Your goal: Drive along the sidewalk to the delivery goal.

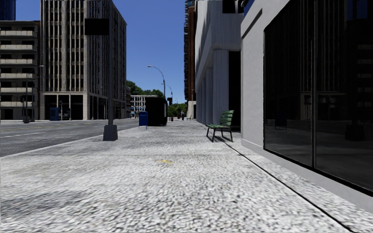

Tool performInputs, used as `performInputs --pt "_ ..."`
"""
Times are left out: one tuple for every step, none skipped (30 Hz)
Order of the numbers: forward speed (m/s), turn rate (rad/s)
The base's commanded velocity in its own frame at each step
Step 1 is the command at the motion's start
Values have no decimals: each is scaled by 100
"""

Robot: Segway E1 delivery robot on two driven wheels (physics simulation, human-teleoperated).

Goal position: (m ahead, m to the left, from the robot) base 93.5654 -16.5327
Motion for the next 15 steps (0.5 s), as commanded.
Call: performInputs --pt "200 0" --pt "200 0" --pt "200 0" --pt "200 0" --pt "200 0" --pt "200 0" --pt "200 0" --pt "200 0" --pt "200 0" --pt "200 0" --pt "200 0" --pt "200 0" --pt "200 0" --pt "200 0" --pt "200 0"
